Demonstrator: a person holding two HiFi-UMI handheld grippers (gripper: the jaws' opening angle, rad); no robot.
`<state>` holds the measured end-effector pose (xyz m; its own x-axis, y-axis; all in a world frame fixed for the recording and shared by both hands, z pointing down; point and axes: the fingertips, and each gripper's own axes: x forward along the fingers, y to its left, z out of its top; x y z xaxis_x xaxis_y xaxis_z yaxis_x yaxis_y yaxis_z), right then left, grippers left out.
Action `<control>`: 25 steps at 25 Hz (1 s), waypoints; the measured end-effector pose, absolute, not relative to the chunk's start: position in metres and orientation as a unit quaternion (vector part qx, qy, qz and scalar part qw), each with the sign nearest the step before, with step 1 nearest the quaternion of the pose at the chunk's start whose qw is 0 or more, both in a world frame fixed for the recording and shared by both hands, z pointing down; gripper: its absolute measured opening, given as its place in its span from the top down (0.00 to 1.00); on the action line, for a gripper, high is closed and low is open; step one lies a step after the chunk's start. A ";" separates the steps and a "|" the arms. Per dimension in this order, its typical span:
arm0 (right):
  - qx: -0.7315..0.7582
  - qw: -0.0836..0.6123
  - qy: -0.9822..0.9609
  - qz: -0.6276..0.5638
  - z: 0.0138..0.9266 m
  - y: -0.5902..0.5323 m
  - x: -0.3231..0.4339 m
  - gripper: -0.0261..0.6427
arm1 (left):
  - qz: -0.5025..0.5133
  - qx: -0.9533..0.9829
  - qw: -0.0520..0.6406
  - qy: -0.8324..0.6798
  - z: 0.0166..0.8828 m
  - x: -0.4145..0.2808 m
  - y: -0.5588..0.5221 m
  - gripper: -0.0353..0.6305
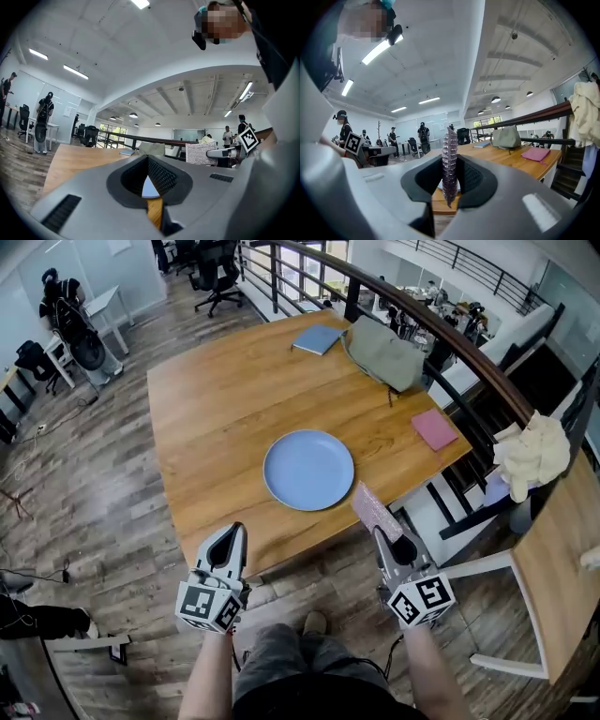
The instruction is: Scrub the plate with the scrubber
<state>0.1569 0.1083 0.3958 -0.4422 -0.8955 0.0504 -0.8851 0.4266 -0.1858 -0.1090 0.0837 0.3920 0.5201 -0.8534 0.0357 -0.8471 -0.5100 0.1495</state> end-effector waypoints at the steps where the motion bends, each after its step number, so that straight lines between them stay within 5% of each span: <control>1: -0.525 0.026 0.845 -0.095 0.399 0.101 0.155 0.84 | -0.017 0.869 0.074 -0.489 0.393 -0.108 0.078 0.95; 13: -0.503 -0.046 0.856 -0.112 0.441 0.030 0.125 0.84 | 0.037 0.874 0.095 -0.475 0.438 -0.108 0.001 0.95; 25: -0.473 -0.204 0.856 -0.042 0.488 -0.027 0.085 0.84 | 0.172 0.877 0.200 -0.402 0.522 -0.094 -0.068 0.87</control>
